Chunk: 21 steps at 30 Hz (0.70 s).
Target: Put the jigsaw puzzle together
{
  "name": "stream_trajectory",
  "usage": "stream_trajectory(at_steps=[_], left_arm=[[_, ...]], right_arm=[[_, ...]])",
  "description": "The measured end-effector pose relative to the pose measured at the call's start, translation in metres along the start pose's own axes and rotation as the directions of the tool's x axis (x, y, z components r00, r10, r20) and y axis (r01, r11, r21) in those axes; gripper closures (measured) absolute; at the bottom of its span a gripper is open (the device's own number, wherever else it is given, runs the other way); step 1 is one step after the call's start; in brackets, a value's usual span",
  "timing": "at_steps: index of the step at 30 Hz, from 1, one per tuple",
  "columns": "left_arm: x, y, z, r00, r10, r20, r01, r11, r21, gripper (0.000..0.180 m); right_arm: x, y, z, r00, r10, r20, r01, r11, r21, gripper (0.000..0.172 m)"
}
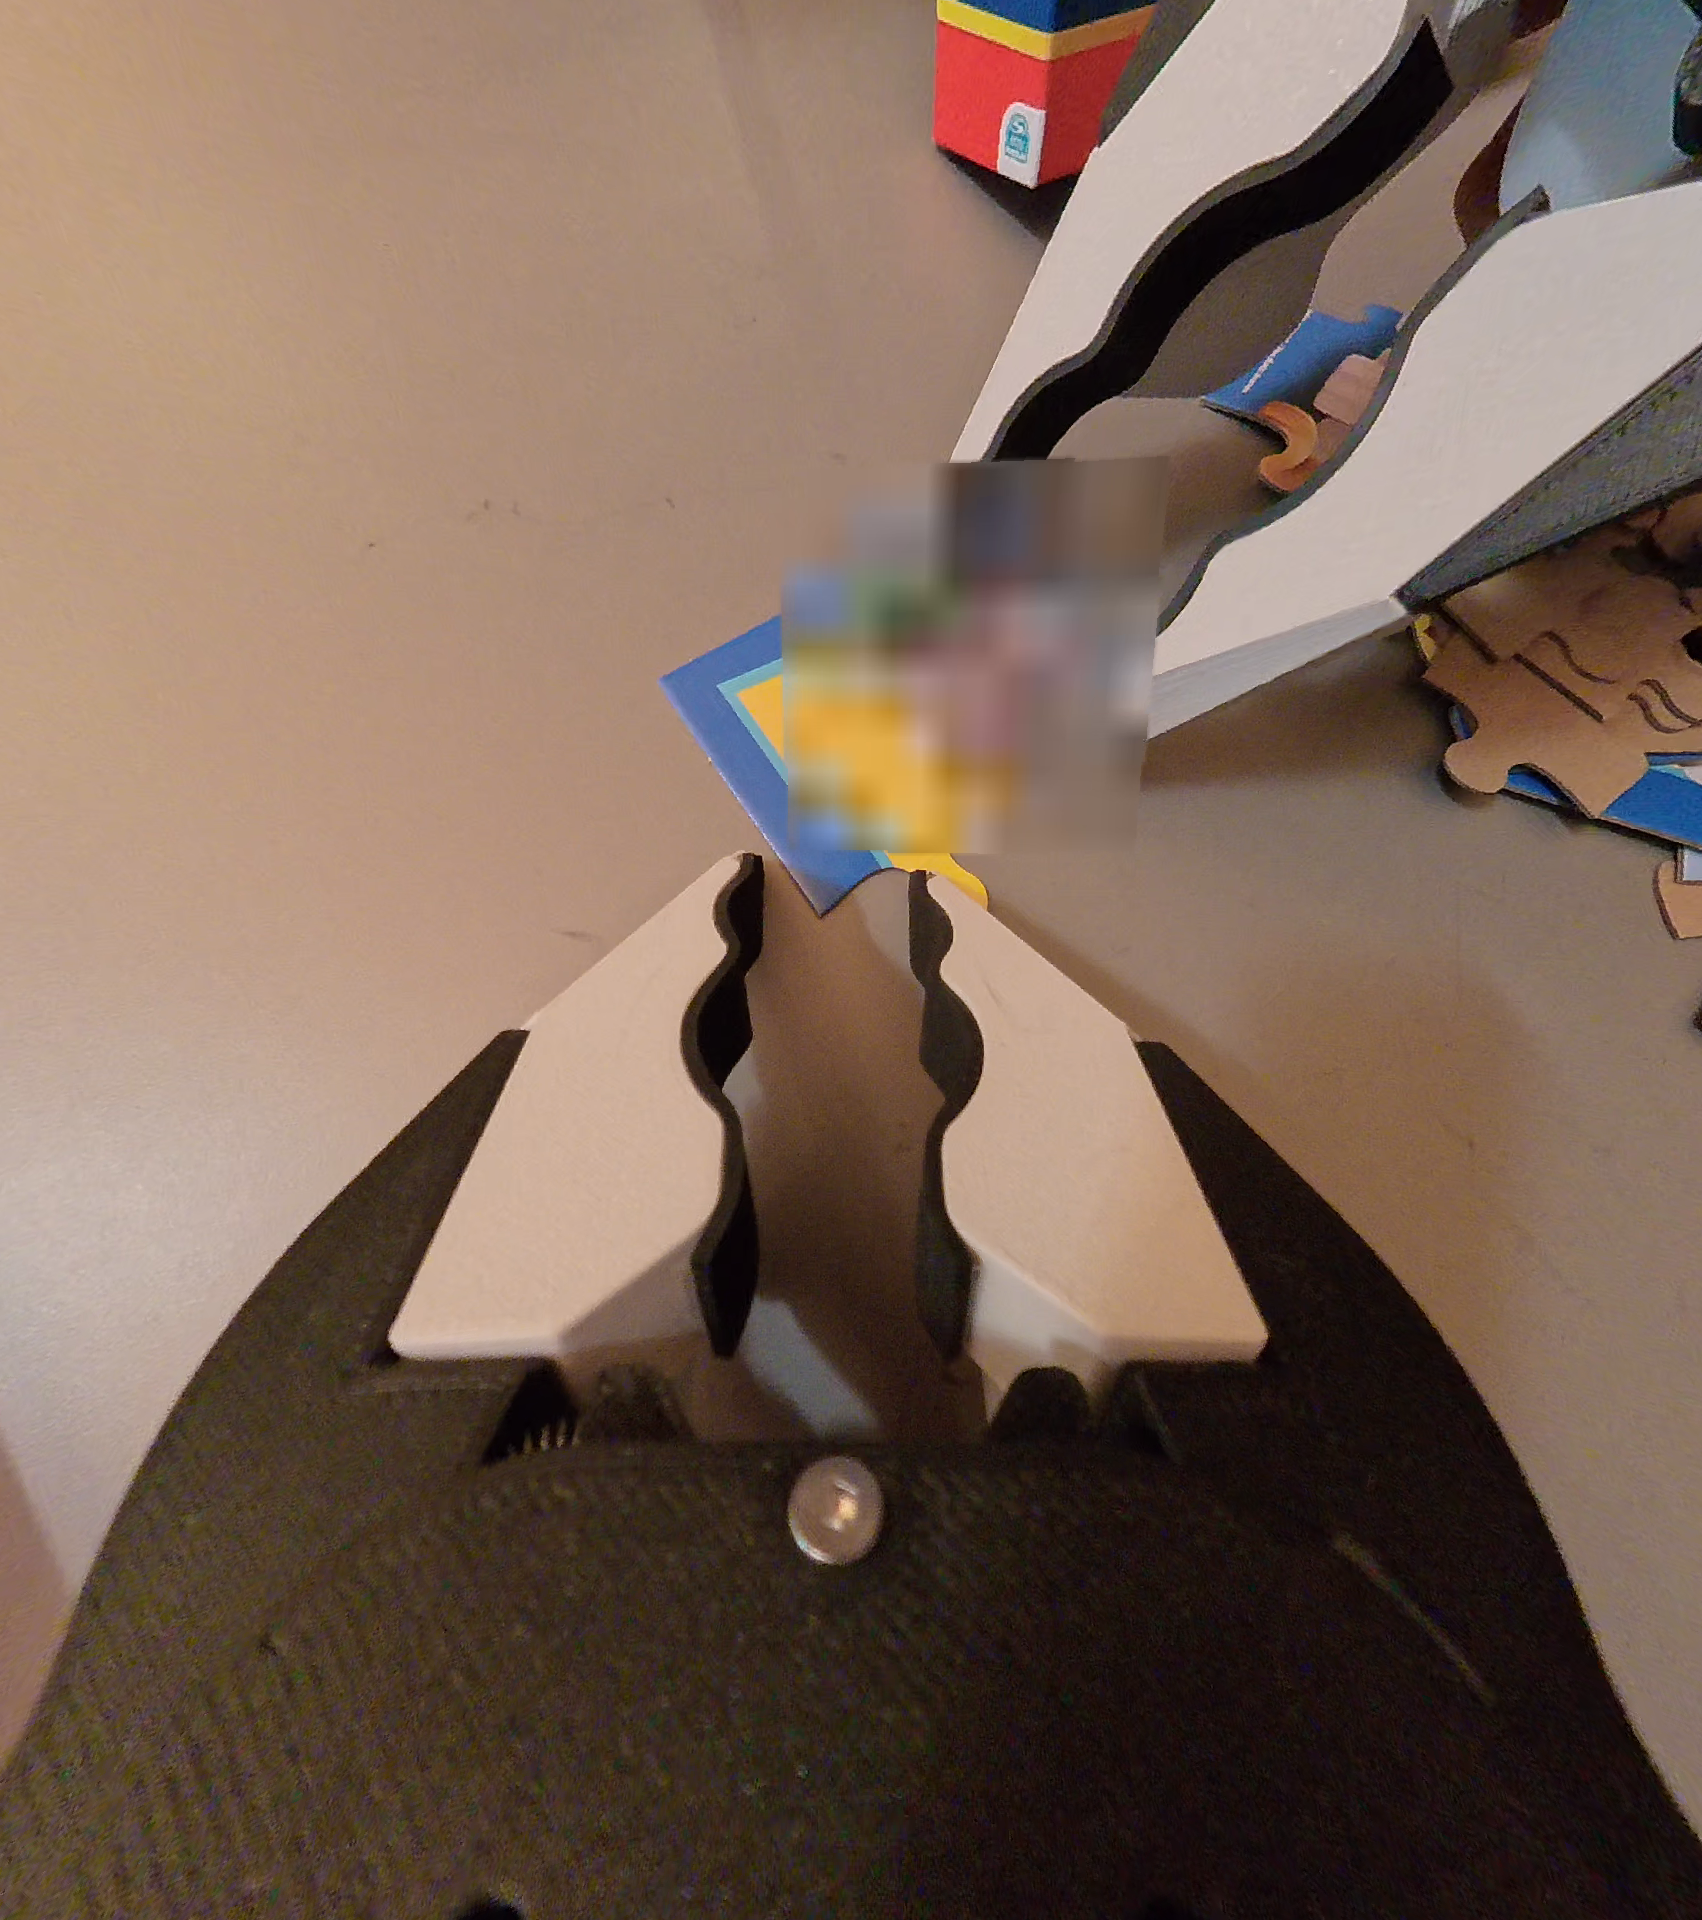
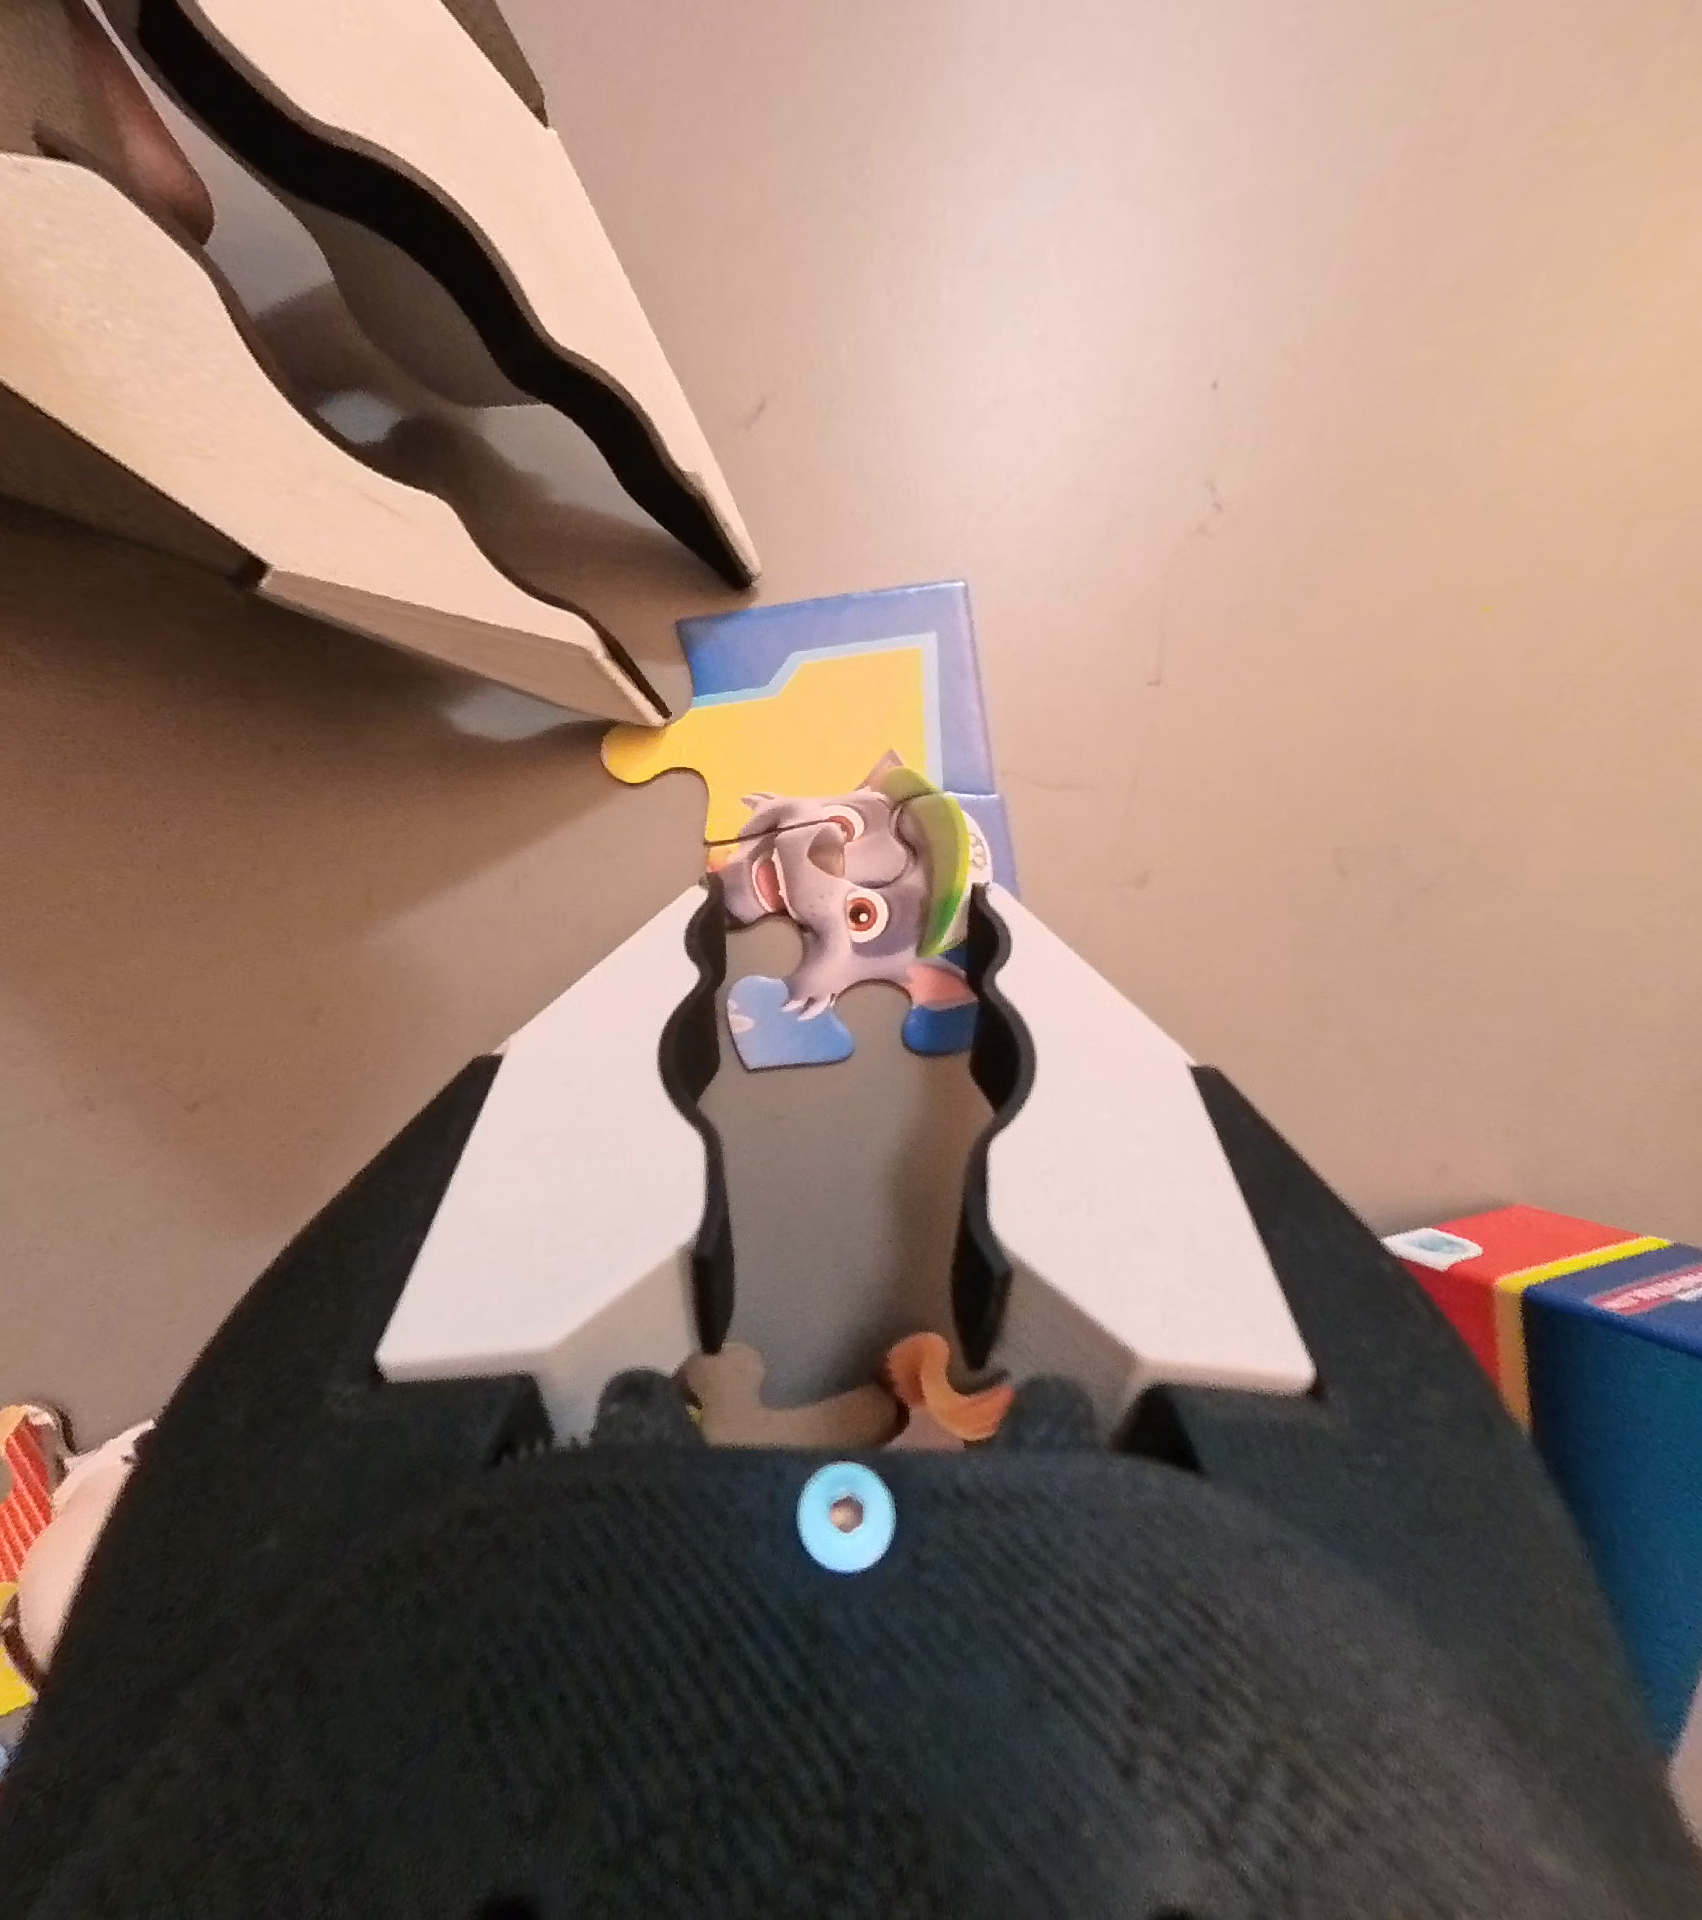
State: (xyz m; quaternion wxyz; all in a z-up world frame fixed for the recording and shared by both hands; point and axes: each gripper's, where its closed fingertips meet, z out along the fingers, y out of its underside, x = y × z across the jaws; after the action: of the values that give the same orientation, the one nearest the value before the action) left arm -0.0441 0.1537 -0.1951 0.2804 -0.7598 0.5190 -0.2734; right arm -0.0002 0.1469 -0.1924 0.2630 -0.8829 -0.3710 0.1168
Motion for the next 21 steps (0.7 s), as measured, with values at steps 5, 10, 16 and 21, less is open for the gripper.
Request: stream_trajectory(at_steps=[5, 10, 16, 21], left_arm=[[0.0001, 0.0001, 0.0006, 1.0, 0.008, 0.009, -0.008, 1.0, -0.001, 0.155], [-0.0001, 0.0001, 0.0006, 1.0, 0.005, 0.008, -0.005, 1.0, 0.0, 0.156], [-0.0002, 0.0001, 0.0006, 1.0, 0.005, 0.009, -0.005, 1.0, 0.0, 0.156], [-0.0001, 0.0001, 0.0006, 1.0, 0.001, 0.004, -0.001, 1.0, 0.0, 0.156]], right_arm=[[-0.0023, 0.0001, 0.0009, 1.0, -0.012, 0.004, 0.012, 1.0, -0.009, 0.129], [-0.0014, -0.0006, 0.0013, 1.0, -0.015, 0.01, 0.015, 1.0, -0.014, 0.13], [0.0016, -0.0008, 0.0014, 1.0, 0.003, 0.005, -0.003, 1.0, -0.022, 0.136], [0.0026, -0.0041, -0.0027, 1.0, 0.012, 0.009, -0.012, 1.0, -0.017, 0.133]])
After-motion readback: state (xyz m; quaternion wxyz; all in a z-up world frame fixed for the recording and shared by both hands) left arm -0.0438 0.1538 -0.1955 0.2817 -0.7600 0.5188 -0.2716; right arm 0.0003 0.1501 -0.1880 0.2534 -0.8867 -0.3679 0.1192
